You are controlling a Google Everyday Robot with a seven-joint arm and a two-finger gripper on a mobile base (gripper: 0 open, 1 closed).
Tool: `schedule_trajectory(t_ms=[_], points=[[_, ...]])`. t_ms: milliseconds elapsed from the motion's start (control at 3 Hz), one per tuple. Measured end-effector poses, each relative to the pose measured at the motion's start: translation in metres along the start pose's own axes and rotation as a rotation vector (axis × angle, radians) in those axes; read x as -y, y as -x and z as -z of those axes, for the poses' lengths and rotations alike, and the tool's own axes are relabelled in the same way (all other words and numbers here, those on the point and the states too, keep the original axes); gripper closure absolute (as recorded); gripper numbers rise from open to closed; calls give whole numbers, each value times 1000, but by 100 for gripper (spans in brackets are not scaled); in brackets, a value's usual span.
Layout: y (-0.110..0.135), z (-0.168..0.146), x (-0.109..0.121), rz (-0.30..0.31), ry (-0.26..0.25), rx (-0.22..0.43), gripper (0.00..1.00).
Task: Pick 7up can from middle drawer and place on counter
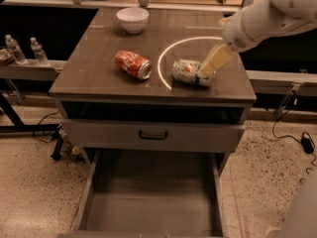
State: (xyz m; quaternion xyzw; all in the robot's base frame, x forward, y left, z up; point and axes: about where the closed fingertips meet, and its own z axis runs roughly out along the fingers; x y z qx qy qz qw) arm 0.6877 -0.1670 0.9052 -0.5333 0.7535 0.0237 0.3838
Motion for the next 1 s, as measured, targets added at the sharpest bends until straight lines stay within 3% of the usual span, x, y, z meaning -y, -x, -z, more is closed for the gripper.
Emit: schedule_trajectory(t_ms=[333, 667, 1000], points=[[-32, 77, 22, -119, -87, 69, 0], [-53, 126, 30, -188, -150, 110, 0], [-78, 185, 33, -260, -253, 199, 0]])
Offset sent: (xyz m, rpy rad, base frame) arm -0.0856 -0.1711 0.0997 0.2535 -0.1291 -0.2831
